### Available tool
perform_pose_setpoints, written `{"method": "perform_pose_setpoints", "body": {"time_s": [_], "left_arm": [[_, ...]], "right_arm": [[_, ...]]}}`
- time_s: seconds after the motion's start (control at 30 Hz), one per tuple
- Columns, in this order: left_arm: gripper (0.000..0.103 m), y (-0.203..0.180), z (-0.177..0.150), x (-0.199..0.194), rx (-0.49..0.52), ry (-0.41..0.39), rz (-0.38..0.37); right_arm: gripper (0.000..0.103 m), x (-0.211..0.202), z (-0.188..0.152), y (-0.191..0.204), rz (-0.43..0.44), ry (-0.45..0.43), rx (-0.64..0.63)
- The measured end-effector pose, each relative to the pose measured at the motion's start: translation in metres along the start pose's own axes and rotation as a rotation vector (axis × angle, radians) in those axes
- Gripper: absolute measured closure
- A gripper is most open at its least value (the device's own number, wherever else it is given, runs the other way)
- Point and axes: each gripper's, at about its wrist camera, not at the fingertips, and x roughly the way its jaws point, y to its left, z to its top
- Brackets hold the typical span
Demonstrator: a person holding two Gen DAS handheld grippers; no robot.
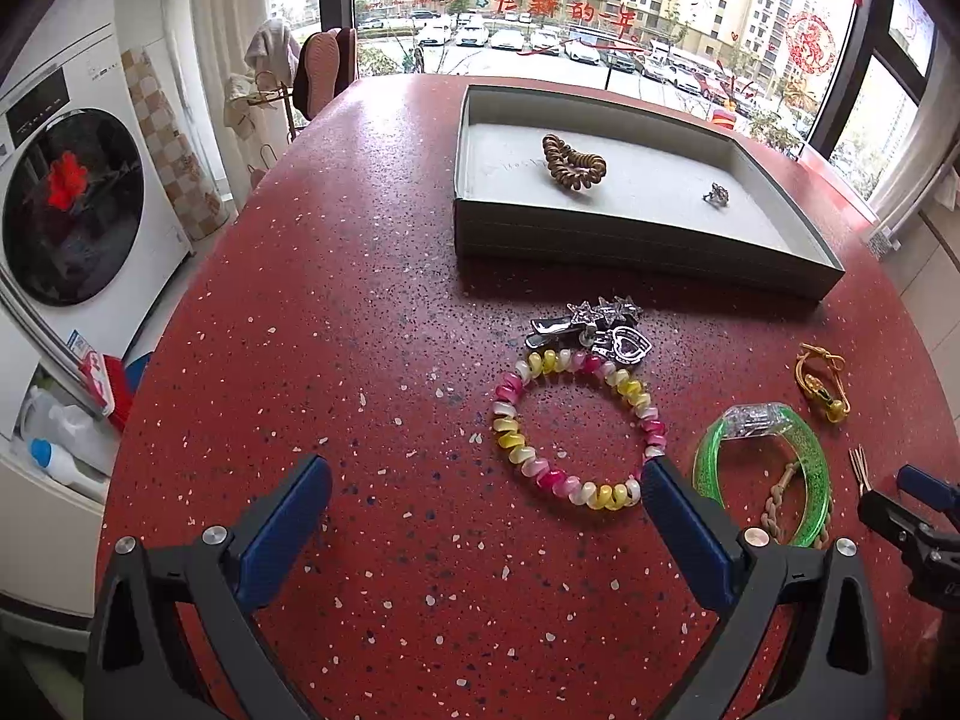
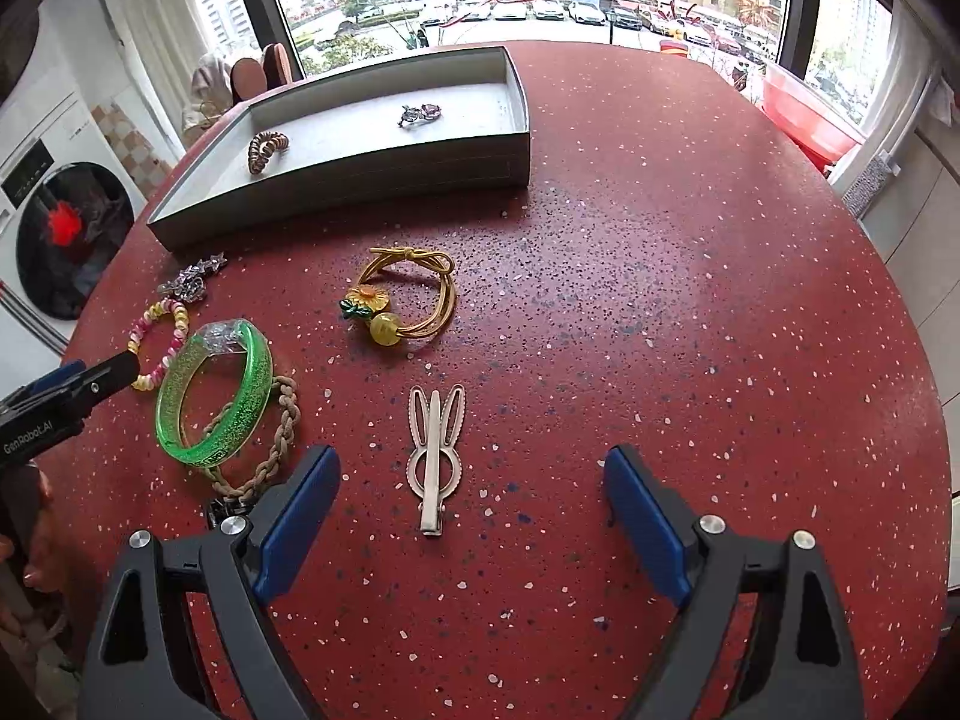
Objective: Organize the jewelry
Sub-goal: 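Withdraw both tools from the tray toward the remaining jewelry, then grasp the pink-yellow bead bracelet with the left tool while the right tool grasps the cream bunny-ear clip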
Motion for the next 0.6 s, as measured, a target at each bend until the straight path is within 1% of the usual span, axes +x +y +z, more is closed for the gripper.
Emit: {"method": "perform_pose_setpoints", "body": {"time_s": [0.2, 0.23, 0.27, 0.33, 0.43, 0.53, 0.6], "left_arm": [[0.0, -0.006, 0.008, 0.006, 0.026, -0.001, 0.021], [0.0, -0.007, 0.008, 0.007, 0.03, 0.0, 0.021], [0.002, -0.009, 0.009, 0.01, 0.035, 0.008, 0.023], [0.004, -0.01, 0.01, 0.015, 0.038, 0.031, 0.034], [0.007, -0.014, 0.009, 0.015, 0.054, 0.017, 0.044], [0.012, -0.017, 0.009, 0.014, 0.065, 0.008, 0.035], [0.022, -0.02, 0.007, 0.012, 0.082, 0.0, 0.025]], "right_arm": [[0.013, -0.001, -0.002, 0.011, -0.045, -0.01, -0.059], [0.015, -0.001, -0.003, 0.013, -0.047, -0.008, -0.066], [0.019, 0.0, -0.004, 0.014, -0.047, -0.004, -0.071], [0.022, 0.0, -0.006, 0.017, -0.067, -0.007, -0.09], [0.026, -0.002, -0.008, 0.019, -0.062, -0.012, -0.095], [0.031, -0.003, -0.01, 0.02, -0.059, -0.013, -0.102], [0.037, -0.004, -0.011, 0.023, -0.05, -0.015, -0.11]]}}
